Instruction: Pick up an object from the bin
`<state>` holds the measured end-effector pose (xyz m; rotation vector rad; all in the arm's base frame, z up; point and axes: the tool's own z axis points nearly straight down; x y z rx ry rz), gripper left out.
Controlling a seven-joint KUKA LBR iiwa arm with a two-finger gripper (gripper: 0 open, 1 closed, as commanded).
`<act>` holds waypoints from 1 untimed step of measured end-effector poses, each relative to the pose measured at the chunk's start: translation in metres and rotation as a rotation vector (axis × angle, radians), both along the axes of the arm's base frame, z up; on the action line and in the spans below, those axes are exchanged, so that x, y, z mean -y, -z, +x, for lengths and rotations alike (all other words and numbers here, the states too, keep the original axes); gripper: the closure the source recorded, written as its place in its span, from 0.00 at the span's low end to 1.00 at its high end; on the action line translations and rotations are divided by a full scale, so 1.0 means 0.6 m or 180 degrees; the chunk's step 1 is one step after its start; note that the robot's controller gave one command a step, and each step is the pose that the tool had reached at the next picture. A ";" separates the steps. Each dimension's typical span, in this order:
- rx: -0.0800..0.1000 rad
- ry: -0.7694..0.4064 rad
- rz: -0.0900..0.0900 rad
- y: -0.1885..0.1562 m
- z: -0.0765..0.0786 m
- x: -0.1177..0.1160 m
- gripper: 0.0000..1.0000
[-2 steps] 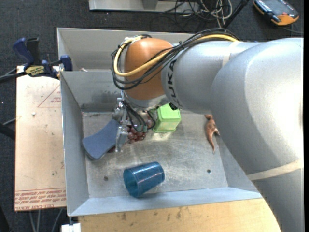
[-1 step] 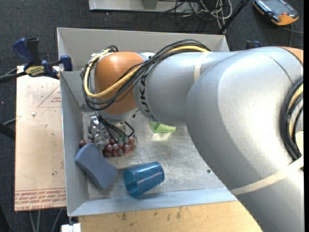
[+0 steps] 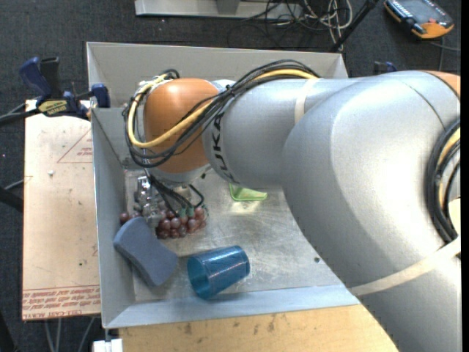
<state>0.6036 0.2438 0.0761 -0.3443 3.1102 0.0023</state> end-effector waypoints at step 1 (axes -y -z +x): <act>-0.0004 0.0000 -0.0002 -0.003 0.000 0.000 1.00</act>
Offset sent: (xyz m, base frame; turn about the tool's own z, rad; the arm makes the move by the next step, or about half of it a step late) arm 0.0002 0.0000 0.0553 0.0000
